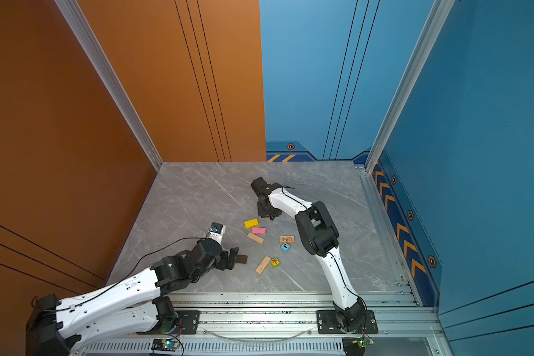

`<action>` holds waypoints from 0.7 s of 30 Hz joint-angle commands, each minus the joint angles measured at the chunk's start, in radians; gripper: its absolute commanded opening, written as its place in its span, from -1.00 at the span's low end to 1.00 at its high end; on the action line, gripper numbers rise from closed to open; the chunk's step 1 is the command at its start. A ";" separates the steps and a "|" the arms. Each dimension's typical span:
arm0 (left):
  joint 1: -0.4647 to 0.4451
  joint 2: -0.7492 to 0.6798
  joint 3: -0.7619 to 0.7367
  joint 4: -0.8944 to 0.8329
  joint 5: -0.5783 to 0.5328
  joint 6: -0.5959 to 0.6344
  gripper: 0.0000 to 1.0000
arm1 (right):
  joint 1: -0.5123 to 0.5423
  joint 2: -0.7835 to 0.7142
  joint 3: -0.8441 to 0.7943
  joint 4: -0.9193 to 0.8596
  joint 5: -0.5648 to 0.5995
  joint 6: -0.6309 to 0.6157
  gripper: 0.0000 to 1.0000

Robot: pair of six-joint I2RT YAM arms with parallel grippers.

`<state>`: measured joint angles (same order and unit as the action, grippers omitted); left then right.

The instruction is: Build the wood block tower

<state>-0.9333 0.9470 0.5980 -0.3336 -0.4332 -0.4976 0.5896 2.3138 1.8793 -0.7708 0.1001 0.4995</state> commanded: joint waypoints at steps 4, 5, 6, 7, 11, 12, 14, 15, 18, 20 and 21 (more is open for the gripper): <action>0.024 0.037 0.051 0.018 0.067 0.042 0.96 | -0.020 -0.018 -0.053 -0.039 0.034 0.057 -0.26; 0.023 0.039 0.049 0.029 0.078 0.043 0.96 | -0.019 -0.020 -0.055 -0.038 0.032 0.066 -0.27; 0.023 0.040 0.048 0.037 0.082 0.042 0.96 | -0.019 -0.023 -0.054 -0.039 0.031 0.075 -0.27; 0.024 0.042 0.050 0.039 0.086 0.042 0.96 | -0.019 -0.026 -0.055 -0.038 0.032 0.086 -0.27; 0.024 0.041 0.056 0.027 0.083 0.039 0.96 | -0.021 -0.026 -0.051 -0.041 0.049 0.131 -0.27; 0.024 0.037 0.050 0.026 0.083 0.039 0.96 | -0.022 -0.025 -0.051 -0.044 0.053 0.139 -0.28; 0.024 0.023 0.045 0.018 0.080 0.033 0.96 | -0.026 -0.025 -0.052 -0.046 0.059 0.151 -0.28; 0.023 0.016 0.042 0.014 0.079 0.031 0.96 | -0.028 -0.025 -0.052 -0.046 0.061 0.153 -0.28; 0.024 -0.012 0.035 -0.007 0.071 0.027 0.96 | -0.031 -0.024 -0.054 -0.048 0.060 0.160 -0.27; 0.025 -0.032 0.026 -0.017 0.064 0.023 0.96 | -0.030 -0.021 -0.050 -0.047 0.048 0.165 -0.26; 0.025 -0.041 0.019 -0.019 0.060 0.021 0.96 | -0.027 -0.020 -0.047 -0.048 0.043 0.167 -0.25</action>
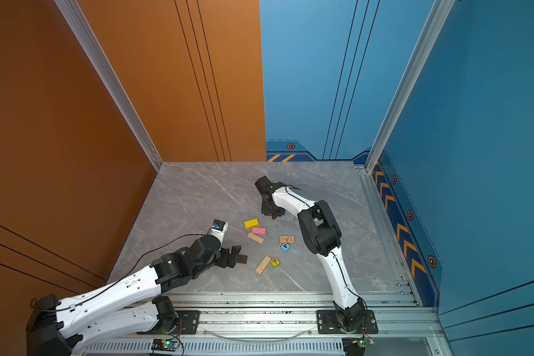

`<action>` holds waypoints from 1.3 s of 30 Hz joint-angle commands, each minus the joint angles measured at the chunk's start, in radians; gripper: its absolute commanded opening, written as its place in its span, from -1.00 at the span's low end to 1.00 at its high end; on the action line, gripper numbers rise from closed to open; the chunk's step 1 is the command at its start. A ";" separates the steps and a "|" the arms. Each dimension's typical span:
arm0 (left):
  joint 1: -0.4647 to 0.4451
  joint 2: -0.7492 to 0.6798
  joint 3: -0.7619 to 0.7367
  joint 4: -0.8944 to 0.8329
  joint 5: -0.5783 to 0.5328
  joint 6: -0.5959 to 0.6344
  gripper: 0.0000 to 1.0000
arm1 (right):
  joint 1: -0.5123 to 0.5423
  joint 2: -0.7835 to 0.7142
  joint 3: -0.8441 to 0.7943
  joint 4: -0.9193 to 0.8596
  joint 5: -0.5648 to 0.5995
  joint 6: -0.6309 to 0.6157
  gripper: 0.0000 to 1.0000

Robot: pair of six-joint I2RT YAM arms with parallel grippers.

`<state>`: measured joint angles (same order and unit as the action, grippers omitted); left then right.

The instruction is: Build the wood block tower

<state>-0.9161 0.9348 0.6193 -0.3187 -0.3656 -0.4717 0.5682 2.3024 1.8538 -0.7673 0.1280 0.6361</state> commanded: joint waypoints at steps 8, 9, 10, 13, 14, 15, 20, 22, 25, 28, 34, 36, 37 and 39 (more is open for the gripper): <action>0.012 -0.068 -0.002 -0.067 0.000 -0.010 0.96 | 0.016 -0.051 -0.004 -0.083 0.025 0.032 0.12; 0.013 -0.073 0.000 -0.072 0.003 -0.010 0.96 | 0.020 -0.069 -0.004 -0.091 0.035 0.026 0.21; 0.013 -0.081 0.001 -0.076 0.004 -0.011 0.96 | 0.026 -0.093 -0.008 -0.100 0.047 0.018 0.30; 0.011 -0.106 0.000 -0.090 0.011 -0.018 0.96 | 0.040 -0.178 -0.041 -0.113 0.061 0.004 0.42; 0.010 -0.113 0.000 -0.094 0.014 -0.023 0.96 | 0.044 -0.206 -0.051 -0.118 0.063 0.000 0.43; 0.011 -0.122 0.000 -0.099 0.019 -0.029 0.96 | 0.048 -0.249 -0.086 -0.123 0.073 -0.004 0.46; -0.036 -0.145 -0.009 -0.109 0.030 -0.070 0.96 | 0.057 -0.423 -0.252 -0.124 0.064 -0.016 0.57; -0.085 -0.147 -0.016 -0.110 0.013 -0.095 0.96 | 0.061 -0.482 -0.337 -0.121 0.071 -0.016 0.60; -0.169 -0.141 -0.022 -0.109 -0.029 -0.128 0.96 | 0.072 -0.554 -0.458 -0.101 0.076 0.001 0.62; -0.255 -0.128 -0.025 -0.109 -0.069 -0.161 0.96 | 0.087 -0.628 -0.582 -0.055 0.071 0.027 0.68; -0.419 -0.118 -0.045 -0.114 -0.175 -0.236 0.96 | 0.108 -0.711 -0.732 0.020 0.057 0.062 0.74; -0.458 -0.115 -0.049 -0.119 -0.203 -0.262 0.96 | 0.122 -0.723 -0.742 0.025 0.064 0.062 0.75; -0.475 -0.112 -0.052 -0.126 -0.217 -0.275 0.96 | 0.125 -0.728 -0.742 0.026 0.068 0.063 0.75; -0.487 -0.105 -0.050 -0.142 -0.230 -0.295 0.96 | 0.125 -0.729 -0.736 0.034 0.064 0.057 0.75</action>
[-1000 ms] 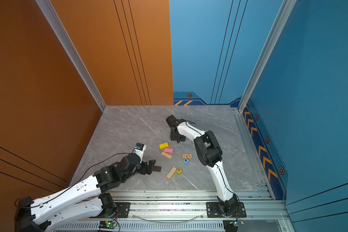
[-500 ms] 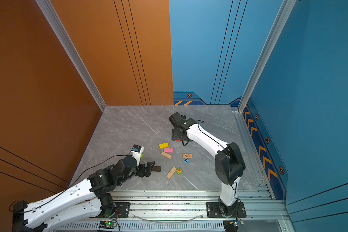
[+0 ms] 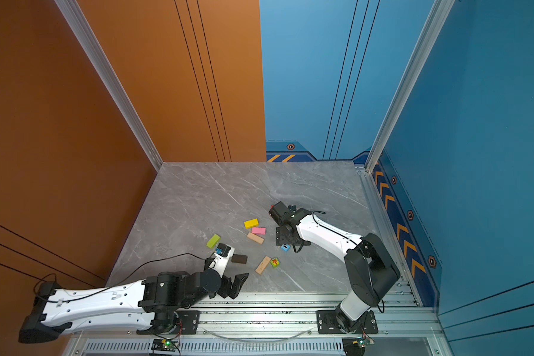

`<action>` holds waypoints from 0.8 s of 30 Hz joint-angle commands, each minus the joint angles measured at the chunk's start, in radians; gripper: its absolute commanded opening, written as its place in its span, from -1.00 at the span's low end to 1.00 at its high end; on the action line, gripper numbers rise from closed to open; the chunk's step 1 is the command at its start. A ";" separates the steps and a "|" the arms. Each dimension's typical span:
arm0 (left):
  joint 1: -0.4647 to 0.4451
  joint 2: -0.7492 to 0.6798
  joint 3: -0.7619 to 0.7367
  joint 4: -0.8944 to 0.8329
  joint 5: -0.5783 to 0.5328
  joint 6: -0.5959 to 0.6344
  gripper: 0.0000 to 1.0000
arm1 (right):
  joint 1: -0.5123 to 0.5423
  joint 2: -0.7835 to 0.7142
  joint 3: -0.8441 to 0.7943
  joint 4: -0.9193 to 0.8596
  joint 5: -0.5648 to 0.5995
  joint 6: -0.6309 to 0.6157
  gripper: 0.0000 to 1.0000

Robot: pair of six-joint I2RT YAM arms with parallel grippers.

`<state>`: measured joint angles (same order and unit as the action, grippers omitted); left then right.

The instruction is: Build the wood block tower

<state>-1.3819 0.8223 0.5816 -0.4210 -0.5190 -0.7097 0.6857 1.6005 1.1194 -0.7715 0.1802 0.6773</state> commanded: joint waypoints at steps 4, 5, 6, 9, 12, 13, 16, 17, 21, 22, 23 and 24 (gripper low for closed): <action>-0.023 0.009 -0.008 -0.080 -0.099 -0.081 0.96 | 0.051 0.013 0.054 0.056 -0.017 -0.012 0.73; -0.022 0.008 -0.005 -0.093 -0.110 -0.086 0.96 | 0.055 0.031 0.076 0.057 -0.019 -0.020 0.73; -0.020 0.003 -0.004 -0.109 -0.121 -0.091 0.96 | 0.059 0.057 0.105 0.057 -0.024 -0.030 0.73; 0.010 -0.017 -0.006 -0.141 -0.120 -0.097 0.96 | 0.066 0.151 0.203 0.055 -0.044 -0.062 0.73; 0.064 -0.046 -0.010 -0.150 -0.089 -0.094 0.96 | 0.075 0.258 0.320 0.043 -0.067 -0.084 0.73; 0.086 -0.057 -0.014 -0.150 -0.073 -0.087 0.96 | 0.079 0.292 0.356 0.041 -0.073 -0.093 0.73; 0.155 -0.077 -0.016 -0.150 -0.031 -0.064 0.96 | 0.088 0.388 0.461 0.030 -0.091 -0.112 0.74; 0.183 -0.083 -0.017 -0.151 -0.013 -0.056 0.96 | 0.090 0.421 0.499 0.024 -0.099 -0.118 0.74; 0.270 -0.109 -0.023 -0.150 0.048 -0.030 0.96 | 0.102 0.551 0.630 -0.011 -0.112 -0.144 0.74; 0.288 -0.116 -0.024 -0.152 0.059 -0.023 0.96 | 0.103 0.571 0.655 -0.019 -0.115 -0.148 0.74; 0.302 -0.122 -0.026 -0.153 0.068 -0.018 0.96 | 0.104 0.593 0.670 -0.024 -0.119 -0.152 0.75; 0.319 -0.130 -0.026 -0.157 0.077 -0.012 0.96 | 0.107 0.613 0.714 -0.032 -0.126 -0.155 0.74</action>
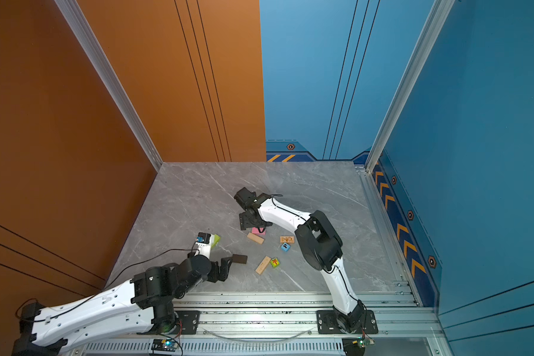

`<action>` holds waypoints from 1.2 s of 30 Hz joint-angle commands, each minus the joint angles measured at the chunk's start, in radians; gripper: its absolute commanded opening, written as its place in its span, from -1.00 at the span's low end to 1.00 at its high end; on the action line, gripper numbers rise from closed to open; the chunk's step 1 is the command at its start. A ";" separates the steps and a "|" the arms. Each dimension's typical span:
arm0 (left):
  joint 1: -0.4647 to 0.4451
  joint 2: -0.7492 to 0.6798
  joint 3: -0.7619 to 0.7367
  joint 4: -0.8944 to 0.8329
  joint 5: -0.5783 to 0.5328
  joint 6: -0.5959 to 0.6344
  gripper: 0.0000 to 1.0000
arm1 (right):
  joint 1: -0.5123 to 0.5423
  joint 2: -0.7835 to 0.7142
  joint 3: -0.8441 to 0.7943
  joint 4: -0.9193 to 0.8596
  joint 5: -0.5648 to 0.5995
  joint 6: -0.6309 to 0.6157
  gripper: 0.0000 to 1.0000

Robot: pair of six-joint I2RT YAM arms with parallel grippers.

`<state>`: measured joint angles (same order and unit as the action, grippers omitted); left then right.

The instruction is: Build the wood block tower

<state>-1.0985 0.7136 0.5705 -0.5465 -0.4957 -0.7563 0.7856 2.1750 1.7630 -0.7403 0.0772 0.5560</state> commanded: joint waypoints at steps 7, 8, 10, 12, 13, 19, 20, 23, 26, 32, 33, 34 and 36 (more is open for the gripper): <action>0.127 -0.048 -0.018 -0.046 0.124 0.069 0.96 | 0.007 0.125 0.171 -0.098 -0.042 -0.042 0.73; 0.137 -0.052 -0.022 -0.045 0.131 0.072 0.96 | 0.007 0.132 0.177 -0.101 -0.039 -0.040 0.72; 0.153 -0.061 -0.024 -0.046 0.143 0.076 0.96 | 0.005 0.143 0.184 -0.107 -0.034 -0.039 0.73; 0.171 -0.067 -0.030 -0.046 0.156 0.082 0.96 | 0.003 0.150 0.184 -0.113 -0.027 -0.034 0.72; 0.178 -0.068 -0.031 -0.046 0.159 0.084 0.96 | -0.001 0.153 0.184 -0.116 -0.023 -0.034 0.72; 0.223 -0.065 -0.029 -0.043 0.193 0.103 0.96 | -0.015 0.163 0.184 -0.132 -0.011 -0.033 0.60; 0.229 -0.063 -0.028 -0.043 0.197 0.107 0.96 | -0.014 0.162 0.184 -0.135 -0.003 -0.033 0.53; 0.246 -0.057 -0.024 -0.031 0.210 0.116 0.96 | -0.021 0.156 0.182 -0.143 0.022 -0.023 0.32; 0.264 -0.044 -0.016 -0.016 0.230 0.125 0.96 | -0.041 0.146 0.171 -0.143 0.025 0.010 0.19; 0.289 -0.008 0.003 0.002 0.259 0.151 0.96 | -0.078 0.112 0.133 -0.142 0.012 0.091 0.20; 0.293 -0.004 0.006 0.006 0.265 0.154 0.96 | -0.078 0.109 0.128 -0.141 0.001 0.099 0.23; 0.299 0.004 0.006 0.013 0.273 0.158 0.96 | -0.077 0.104 0.123 -0.139 -0.011 0.106 0.31; 0.311 0.015 0.011 0.022 0.289 0.161 0.96 | -0.078 0.087 0.107 -0.128 -0.035 0.113 0.44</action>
<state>-0.8066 0.7189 0.5510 -0.5480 -0.2508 -0.6235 0.7048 2.3150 1.9007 -0.8429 0.0708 0.6239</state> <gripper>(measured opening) 0.979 0.703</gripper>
